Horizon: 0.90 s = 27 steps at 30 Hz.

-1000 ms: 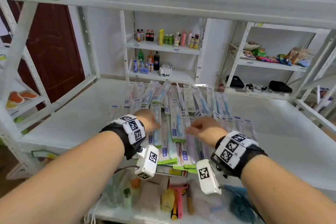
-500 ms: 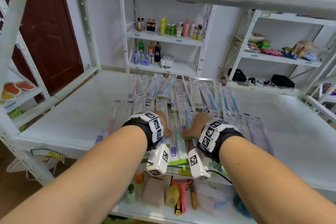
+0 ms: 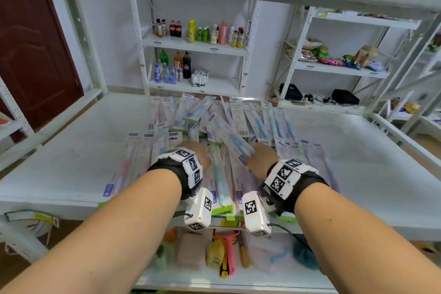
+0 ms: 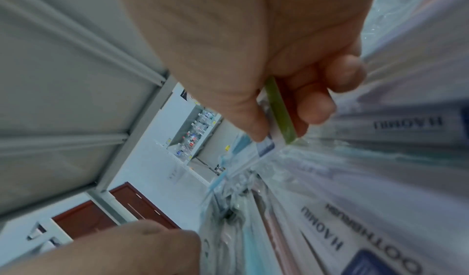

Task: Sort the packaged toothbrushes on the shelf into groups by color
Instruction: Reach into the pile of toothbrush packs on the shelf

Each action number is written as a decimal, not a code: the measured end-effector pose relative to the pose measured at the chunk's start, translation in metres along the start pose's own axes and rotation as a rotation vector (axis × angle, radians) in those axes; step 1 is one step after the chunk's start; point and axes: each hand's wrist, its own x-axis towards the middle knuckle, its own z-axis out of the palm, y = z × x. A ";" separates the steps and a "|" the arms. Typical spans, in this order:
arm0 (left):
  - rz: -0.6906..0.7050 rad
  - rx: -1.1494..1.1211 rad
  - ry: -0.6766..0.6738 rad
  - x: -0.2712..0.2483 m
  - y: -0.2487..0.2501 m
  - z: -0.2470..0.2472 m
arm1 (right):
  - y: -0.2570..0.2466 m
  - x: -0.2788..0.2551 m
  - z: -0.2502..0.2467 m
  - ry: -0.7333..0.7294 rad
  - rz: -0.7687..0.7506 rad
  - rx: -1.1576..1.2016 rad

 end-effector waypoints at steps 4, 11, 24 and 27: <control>-0.024 0.062 -0.027 -0.002 -0.003 -0.009 | 0.036 -0.024 -0.015 0.039 0.017 0.325; -0.100 -0.224 -0.082 -0.045 0.022 -0.030 | 0.180 -0.049 -0.054 0.230 0.154 0.797; 0.223 -0.559 -0.223 -0.074 0.356 0.045 | 0.419 -0.074 -0.100 0.257 0.411 0.914; 0.237 -0.426 -0.214 -0.069 0.403 0.072 | 0.437 -0.074 -0.100 0.210 0.376 0.855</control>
